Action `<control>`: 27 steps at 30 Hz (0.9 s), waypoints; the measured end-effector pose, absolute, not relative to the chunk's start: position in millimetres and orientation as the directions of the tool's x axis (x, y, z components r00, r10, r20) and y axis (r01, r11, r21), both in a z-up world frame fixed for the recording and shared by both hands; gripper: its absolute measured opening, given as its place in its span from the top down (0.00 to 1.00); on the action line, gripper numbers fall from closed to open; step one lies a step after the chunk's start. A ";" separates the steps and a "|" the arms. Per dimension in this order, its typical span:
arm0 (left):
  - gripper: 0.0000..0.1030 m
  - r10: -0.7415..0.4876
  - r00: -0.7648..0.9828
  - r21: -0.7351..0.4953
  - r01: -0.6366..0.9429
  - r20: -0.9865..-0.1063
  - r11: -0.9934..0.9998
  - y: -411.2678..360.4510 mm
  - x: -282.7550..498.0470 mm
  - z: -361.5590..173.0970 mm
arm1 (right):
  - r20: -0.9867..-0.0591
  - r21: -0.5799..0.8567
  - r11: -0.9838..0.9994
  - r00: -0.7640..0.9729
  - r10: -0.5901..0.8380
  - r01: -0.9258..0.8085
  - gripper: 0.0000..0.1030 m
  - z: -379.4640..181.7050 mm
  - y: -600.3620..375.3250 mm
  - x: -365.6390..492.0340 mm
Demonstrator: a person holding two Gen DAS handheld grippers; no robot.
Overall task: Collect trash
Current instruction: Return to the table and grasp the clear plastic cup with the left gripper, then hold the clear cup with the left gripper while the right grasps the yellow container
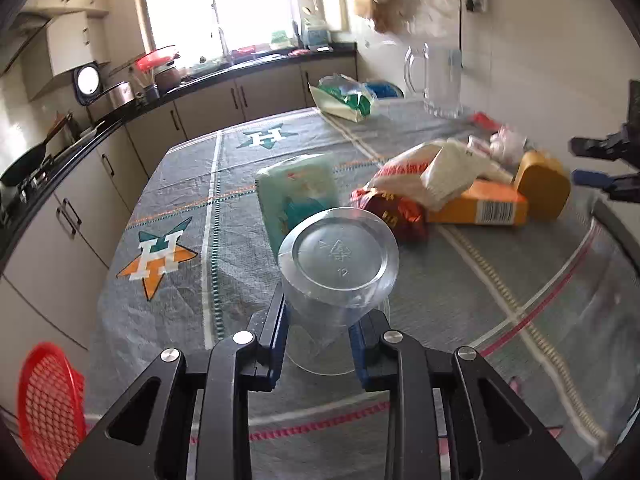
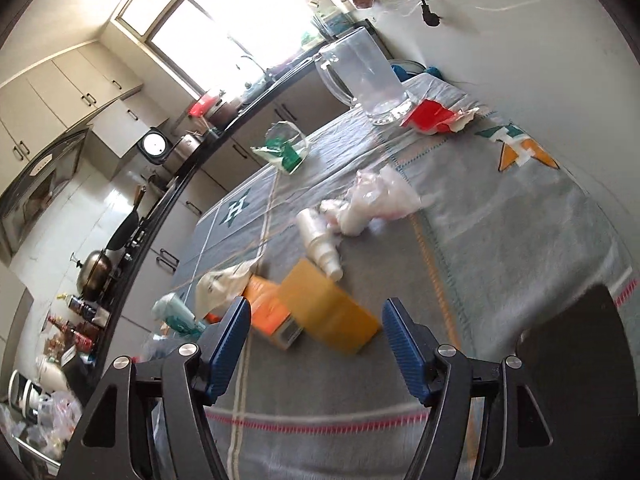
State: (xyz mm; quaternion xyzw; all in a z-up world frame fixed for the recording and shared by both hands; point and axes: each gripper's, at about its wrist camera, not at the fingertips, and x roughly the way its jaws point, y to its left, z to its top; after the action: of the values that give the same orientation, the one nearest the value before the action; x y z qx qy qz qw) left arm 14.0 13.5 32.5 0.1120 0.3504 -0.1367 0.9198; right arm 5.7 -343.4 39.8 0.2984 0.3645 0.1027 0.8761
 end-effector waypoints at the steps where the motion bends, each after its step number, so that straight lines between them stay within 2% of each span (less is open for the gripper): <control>1: 0.74 -0.172 0.719 0.106 0.324 -0.673 0.940 13.4 13.2 31.9 | -0.577 0.593 0.804 0.718 0.390 0.040 0.27 38.2 -345.6 11.1; 6: 0.73 -0.201 0.700 0.058 0.328 -0.685 0.943 17.0 14.4 28.3 | -0.588 0.603 0.797 0.694 0.416 0.033 0.26 24.5 -341.8 29.1; 9: 0.72 -0.217 0.685 0.030 0.330 -0.696 0.944 19.0 18.4 27.8 | -0.595 0.554 0.832 0.687 0.417 -0.026 0.26 27.7 -326.8 27.3; 15: 0.59 -0.199 0.670 0.022 0.306 -0.715 0.952 15.5 25.4 21.0 | -0.638 0.400 0.912 0.688 0.346 -0.088 0.27 30.3 -300.8 22.5; 17: 0.59 -0.205 0.671 0.010 0.302 -0.712 0.953 14.3 26.4 21.5 | -0.648 0.370 0.925 0.691 0.320 -0.082 0.37 27.7 -299.4 21.4; 18: 0.59 -0.215 0.666 0.002 0.308 -0.714 0.951 12.1 27.2 21.0 | -0.652 0.363 0.928 0.689 0.317 -0.084 0.51 26.1 -298.9 21.0; 19: 0.59 -0.219 0.665 -0.003 0.310 -0.714 0.951 11.2 27.2 20.7 | -0.657 0.359 0.930 0.685 0.314 -0.082 0.60 24.4 -299.2 21.4; 20: 0.63 -0.220 0.668 -0.008 0.305 -0.711 0.952 10.7 27.1 21.1 | -0.660 0.363 0.928 0.681 0.317 -0.080 0.63 22.3 -300.1 21.8; 23: 0.73 -0.250 0.683 -0.066 0.284 -0.686 0.956 17.0 26.9 24.3 | -0.655 0.349 0.934 0.691 0.305 -0.082 0.67 22.2 -299.0 20.2; 27: 0.75 -0.278 0.698 -0.133 0.256 -0.659 0.957 29.2 26.0 26.3 | -0.610 0.348 0.933 0.734 0.299 -0.091 0.68 31.1 -298.7 13.0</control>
State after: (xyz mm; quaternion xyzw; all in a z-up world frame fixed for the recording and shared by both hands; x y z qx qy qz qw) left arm 26.0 29.2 26.3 -0.0153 0.3602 -0.1451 0.9214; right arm 13.0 -298.7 31.1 0.1490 0.3488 0.1060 0.9192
